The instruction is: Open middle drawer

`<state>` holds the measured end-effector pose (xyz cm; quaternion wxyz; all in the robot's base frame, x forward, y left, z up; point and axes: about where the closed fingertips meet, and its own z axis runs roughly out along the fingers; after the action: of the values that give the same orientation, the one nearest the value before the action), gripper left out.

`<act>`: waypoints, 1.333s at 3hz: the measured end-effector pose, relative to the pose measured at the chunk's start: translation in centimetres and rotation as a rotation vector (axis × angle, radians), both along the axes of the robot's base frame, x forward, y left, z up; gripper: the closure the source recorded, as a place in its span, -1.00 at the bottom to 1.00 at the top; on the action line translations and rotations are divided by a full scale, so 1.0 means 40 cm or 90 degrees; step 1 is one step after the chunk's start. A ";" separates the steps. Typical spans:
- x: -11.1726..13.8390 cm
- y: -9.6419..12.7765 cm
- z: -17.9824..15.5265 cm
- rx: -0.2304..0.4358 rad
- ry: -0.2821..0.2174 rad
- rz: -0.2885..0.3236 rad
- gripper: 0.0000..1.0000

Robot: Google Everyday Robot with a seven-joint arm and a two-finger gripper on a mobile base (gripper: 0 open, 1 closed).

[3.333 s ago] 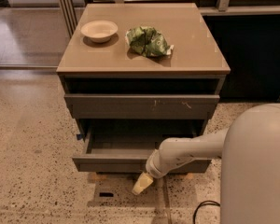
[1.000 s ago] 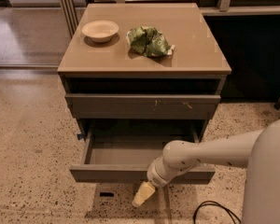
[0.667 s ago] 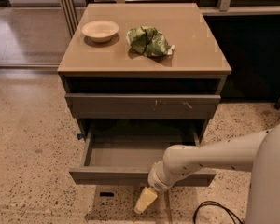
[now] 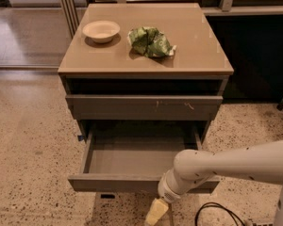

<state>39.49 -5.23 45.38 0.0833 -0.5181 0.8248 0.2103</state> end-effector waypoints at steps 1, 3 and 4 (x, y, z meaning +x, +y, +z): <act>0.000 0.000 0.000 0.000 0.000 0.000 -1.00; 0.037 0.012 0.004 -0.046 0.014 0.014 -1.00; 0.039 0.034 -0.012 -0.061 0.037 0.029 -1.00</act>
Offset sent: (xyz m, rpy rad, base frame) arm 0.0077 0.0051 0.0043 -0.0469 -0.0069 0.0255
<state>41.03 -3.89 44.91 0.0298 -0.5340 0.8238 0.1876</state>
